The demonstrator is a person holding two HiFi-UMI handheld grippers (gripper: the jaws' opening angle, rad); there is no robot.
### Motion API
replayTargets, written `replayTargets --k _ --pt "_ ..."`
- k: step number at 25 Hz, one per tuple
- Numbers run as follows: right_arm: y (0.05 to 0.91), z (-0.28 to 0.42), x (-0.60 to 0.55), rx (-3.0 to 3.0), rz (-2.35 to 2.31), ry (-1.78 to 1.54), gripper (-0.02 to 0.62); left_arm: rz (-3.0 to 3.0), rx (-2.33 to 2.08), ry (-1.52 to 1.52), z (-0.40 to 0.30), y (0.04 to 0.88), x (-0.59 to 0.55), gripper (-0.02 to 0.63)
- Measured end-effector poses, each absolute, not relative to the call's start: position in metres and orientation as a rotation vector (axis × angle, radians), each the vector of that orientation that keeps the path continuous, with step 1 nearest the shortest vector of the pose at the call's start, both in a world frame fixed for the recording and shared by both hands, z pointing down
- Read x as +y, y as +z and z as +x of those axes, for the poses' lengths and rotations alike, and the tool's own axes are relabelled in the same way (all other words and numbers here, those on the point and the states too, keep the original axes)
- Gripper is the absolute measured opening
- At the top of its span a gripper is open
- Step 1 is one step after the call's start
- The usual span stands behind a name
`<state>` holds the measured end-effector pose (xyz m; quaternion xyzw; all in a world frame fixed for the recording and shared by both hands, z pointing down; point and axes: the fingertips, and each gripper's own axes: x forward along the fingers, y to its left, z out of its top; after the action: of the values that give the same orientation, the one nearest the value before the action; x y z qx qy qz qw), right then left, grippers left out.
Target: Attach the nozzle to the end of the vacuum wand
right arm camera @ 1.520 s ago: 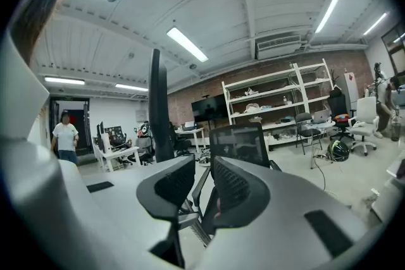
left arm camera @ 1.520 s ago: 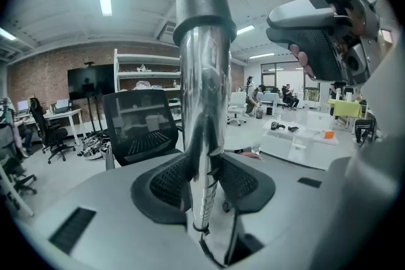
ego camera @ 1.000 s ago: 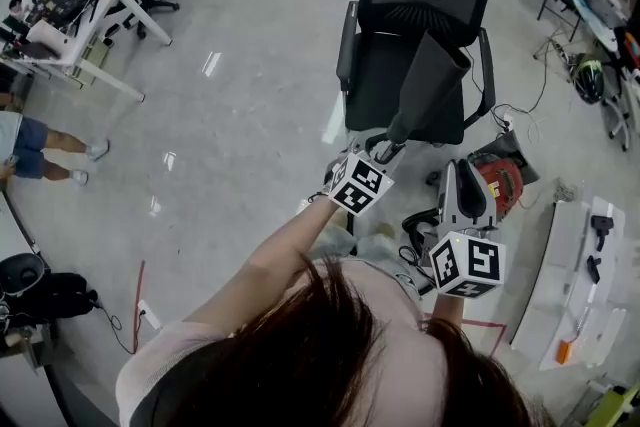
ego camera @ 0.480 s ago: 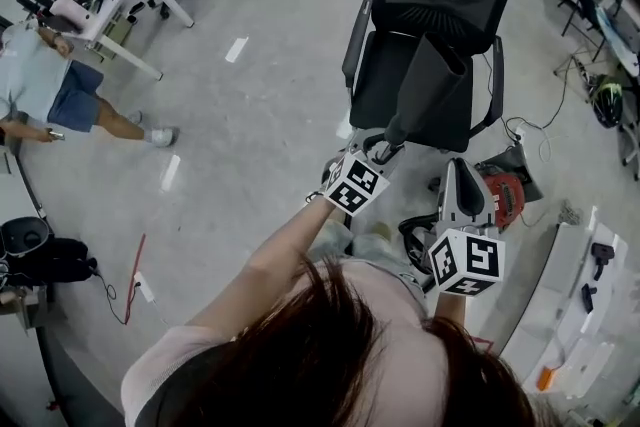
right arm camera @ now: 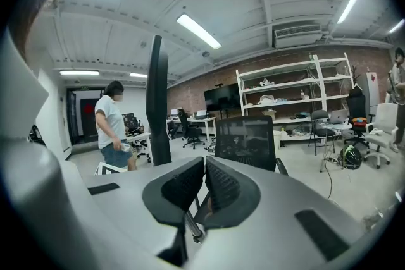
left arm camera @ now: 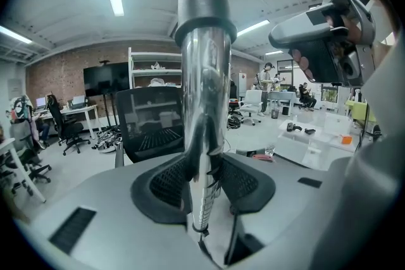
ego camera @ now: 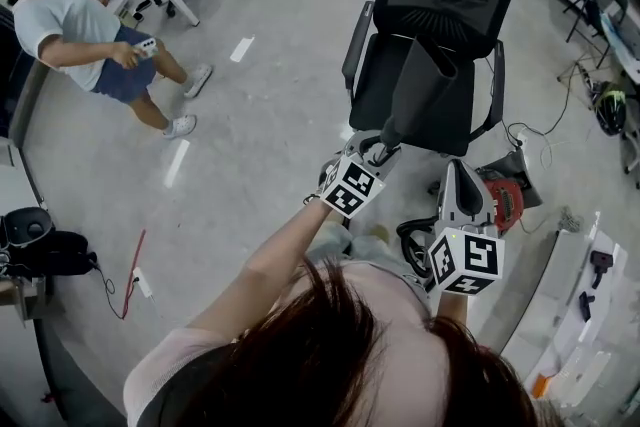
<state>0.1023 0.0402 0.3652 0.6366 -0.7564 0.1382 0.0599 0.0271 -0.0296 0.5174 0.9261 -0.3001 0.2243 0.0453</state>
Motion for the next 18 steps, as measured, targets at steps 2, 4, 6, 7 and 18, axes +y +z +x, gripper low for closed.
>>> replayTargets --k 2,4,6,7,18 --pt "0.365 0.101 0.039 -2.291 1.931 0.424 0.032 2.829 -0.911 0.687 0.026 0.518 -0.03 0.156" --pt "0.366 0.098 0.037 -2.287 1.936 0.431 0.032 2.829 -0.905 0.688 0.025 0.518 -0.031 0.156" --pt "0.366 0.096 0.037 -2.28 1.94 0.436 0.032 2.832 -0.899 0.688 0.024 0.517 -0.032 0.156" --pt "0.367 0.095 0.038 -2.276 1.941 0.438 0.032 2.833 -0.896 0.688 0.024 0.517 -0.032 0.156" --pt "0.369 0.087 0.035 -2.234 1.966 0.447 0.032 2.845 -0.859 0.679 0.021 0.518 -0.035 0.156"
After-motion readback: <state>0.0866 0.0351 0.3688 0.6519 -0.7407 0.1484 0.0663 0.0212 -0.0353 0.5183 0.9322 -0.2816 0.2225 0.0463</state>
